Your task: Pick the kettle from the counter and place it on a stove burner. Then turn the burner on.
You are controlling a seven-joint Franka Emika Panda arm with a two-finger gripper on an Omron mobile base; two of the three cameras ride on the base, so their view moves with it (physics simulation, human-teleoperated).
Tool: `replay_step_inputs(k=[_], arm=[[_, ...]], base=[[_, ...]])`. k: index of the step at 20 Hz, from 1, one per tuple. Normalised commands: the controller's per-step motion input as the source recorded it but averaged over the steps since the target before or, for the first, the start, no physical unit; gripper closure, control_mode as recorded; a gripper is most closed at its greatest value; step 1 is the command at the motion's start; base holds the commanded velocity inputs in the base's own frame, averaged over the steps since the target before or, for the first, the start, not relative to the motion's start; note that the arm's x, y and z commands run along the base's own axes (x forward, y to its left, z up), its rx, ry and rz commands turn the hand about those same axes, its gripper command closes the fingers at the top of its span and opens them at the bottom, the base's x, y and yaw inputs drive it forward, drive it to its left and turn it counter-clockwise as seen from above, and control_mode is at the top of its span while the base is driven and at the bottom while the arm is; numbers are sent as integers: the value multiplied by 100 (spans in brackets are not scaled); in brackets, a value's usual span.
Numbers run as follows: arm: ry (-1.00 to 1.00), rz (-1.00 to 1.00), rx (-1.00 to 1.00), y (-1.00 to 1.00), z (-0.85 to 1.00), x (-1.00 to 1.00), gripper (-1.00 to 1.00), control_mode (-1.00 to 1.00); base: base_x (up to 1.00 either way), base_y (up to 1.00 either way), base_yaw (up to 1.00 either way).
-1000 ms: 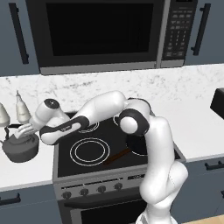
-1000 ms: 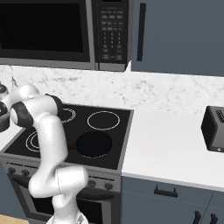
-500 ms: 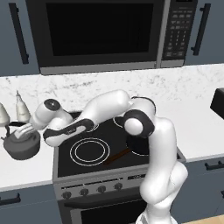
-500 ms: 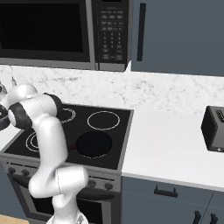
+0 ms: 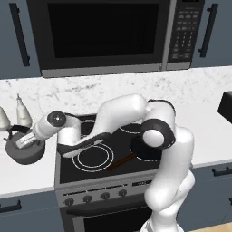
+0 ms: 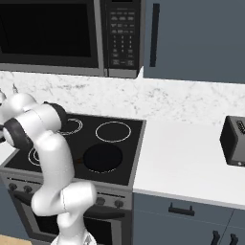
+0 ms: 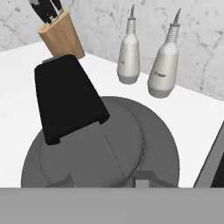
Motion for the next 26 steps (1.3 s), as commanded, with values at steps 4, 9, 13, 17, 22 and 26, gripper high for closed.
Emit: replay_step_inputs(k=[4,9,13,17,22,26], arm=[[-3,-9,0,-37,35,-29,100,-100],[0,-10,0,-49,21,-20,100,-100],[0,-12,0,-59,25,-6,100,-100],[0,-13,0,-64,22,-5,100,-100],[0,-12,0,-59,11,-7,100,-100],[0,-12,0,-51,11,-1,100,-100]], base=[[0,0,0],[0,0,0],[0,0,0],[0,0,0],[0,0,0],[0,0,0]])
